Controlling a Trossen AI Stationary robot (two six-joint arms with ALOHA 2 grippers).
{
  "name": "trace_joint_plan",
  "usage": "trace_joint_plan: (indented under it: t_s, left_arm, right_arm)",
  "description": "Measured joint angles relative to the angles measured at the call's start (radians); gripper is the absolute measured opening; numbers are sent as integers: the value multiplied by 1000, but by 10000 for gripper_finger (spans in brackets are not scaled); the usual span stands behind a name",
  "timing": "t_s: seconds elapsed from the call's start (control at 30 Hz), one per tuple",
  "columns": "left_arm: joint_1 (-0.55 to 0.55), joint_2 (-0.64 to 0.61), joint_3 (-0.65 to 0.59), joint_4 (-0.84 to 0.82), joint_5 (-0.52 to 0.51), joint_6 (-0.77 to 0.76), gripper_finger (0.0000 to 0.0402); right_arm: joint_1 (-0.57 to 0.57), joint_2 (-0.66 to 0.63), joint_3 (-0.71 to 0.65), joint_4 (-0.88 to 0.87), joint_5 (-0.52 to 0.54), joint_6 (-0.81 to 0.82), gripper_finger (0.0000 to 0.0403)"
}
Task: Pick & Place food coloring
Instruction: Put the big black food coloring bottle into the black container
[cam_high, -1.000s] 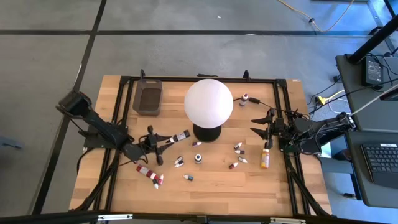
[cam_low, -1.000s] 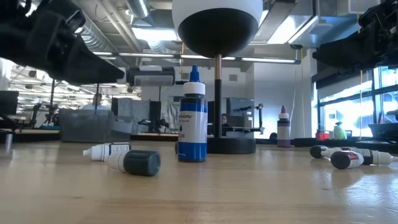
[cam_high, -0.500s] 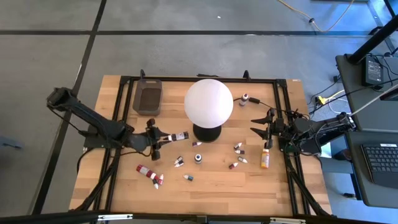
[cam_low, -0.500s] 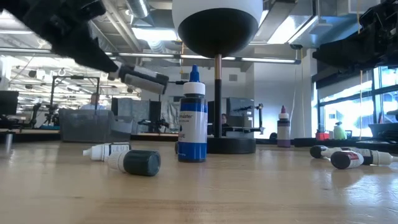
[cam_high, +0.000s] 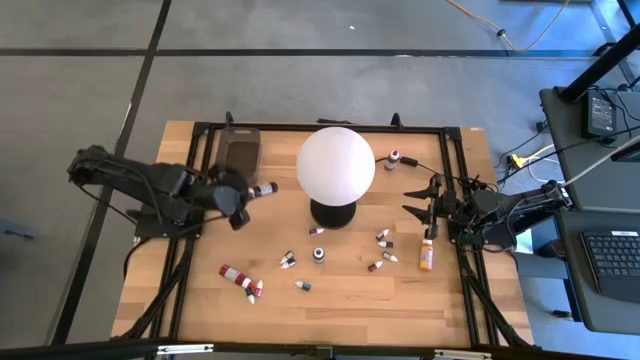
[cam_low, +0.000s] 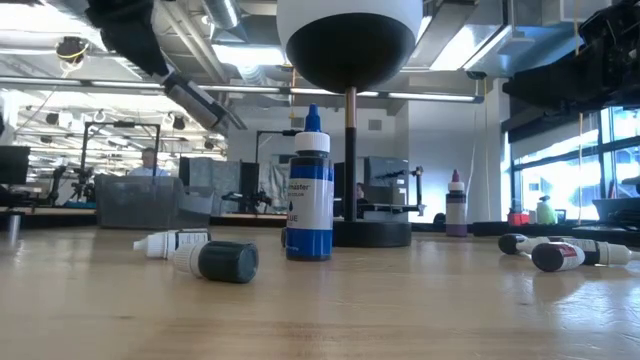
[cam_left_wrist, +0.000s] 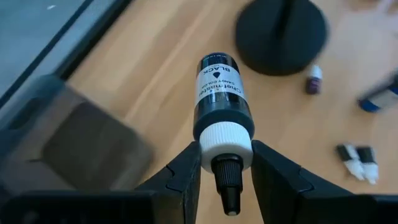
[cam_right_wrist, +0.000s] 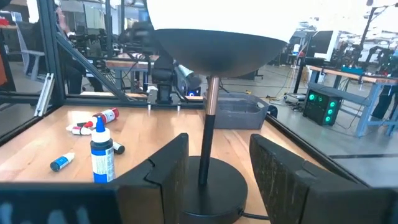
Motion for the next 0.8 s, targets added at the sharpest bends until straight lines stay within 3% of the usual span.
trace_joint_plan:
  t_s: [0.43,0.8]
  left_arm:
    - [499,108,196,-196,139,264,114]
    - [941,481,406,-322,305,538,118]
  right_arm:
    - [0,0,0,0,1,0,173]
    - [0,0,0,0,1,-1,173]
